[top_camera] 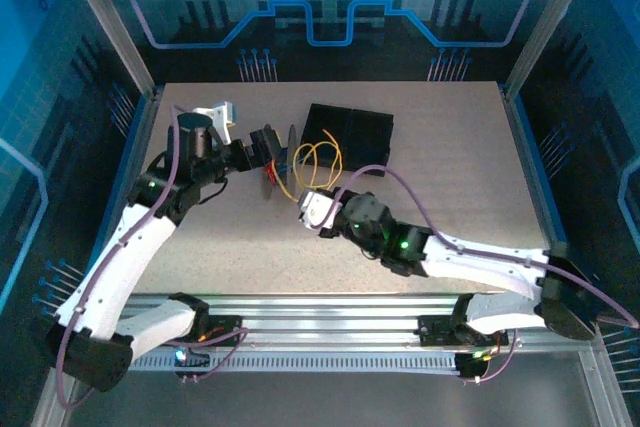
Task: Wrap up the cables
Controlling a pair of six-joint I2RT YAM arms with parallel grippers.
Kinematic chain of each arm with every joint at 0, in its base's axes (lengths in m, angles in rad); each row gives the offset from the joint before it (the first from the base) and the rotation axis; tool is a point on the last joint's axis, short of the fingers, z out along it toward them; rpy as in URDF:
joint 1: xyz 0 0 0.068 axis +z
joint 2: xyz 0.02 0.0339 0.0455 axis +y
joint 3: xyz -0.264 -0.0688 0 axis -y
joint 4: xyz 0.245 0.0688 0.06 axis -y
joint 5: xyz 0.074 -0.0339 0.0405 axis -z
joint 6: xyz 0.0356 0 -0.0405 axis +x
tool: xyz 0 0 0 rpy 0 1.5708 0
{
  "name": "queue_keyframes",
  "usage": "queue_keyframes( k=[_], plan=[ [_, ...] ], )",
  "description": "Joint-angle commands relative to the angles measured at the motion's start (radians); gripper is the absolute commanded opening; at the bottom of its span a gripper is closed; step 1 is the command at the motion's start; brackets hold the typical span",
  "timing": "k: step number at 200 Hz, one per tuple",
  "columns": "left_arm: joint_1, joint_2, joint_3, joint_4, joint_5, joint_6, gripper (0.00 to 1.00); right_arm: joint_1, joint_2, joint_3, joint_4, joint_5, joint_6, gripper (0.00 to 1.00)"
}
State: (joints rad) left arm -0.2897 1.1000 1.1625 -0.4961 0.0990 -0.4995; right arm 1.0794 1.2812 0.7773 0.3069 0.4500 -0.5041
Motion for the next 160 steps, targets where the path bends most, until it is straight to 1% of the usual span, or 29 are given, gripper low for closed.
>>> queue_keyframes(
  k=[1,21,32,66,95,117,128,160],
  plan=[
    [0.043,0.084,0.047,-0.070,-0.055,0.002,0.99,0.030,0.089,0.019,0.149,0.133,-0.119,0.00],
    [0.069,0.143,0.048,-0.049,-0.036,0.044,0.99,0.050,0.180,0.050,0.183,0.205,-0.206,0.00],
    [0.083,0.173,0.048,-0.035,-0.024,0.052,0.99,0.056,0.219,0.061,0.197,0.224,-0.234,0.00],
    [0.098,0.271,0.074,-0.027,0.007,0.072,0.99,0.058,0.287,0.091,0.200,0.249,-0.246,0.00],
    [0.110,0.312,0.074,-0.023,-0.003,0.094,0.99,0.056,0.308,0.097,0.212,0.285,-0.248,0.00],
    [0.118,0.325,0.062,0.000,0.031,0.109,0.99,0.054,0.314,0.097,0.196,0.296,-0.231,0.00],
    [0.119,0.332,0.060,0.006,0.048,0.114,0.98,0.054,0.323,0.125,0.195,0.317,-0.236,0.00],
    [0.119,0.335,0.043,0.044,0.081,0.121,0.97,0.061,0.333,0.126,0.206,0.358,-0.242,0.00]
  ],
)
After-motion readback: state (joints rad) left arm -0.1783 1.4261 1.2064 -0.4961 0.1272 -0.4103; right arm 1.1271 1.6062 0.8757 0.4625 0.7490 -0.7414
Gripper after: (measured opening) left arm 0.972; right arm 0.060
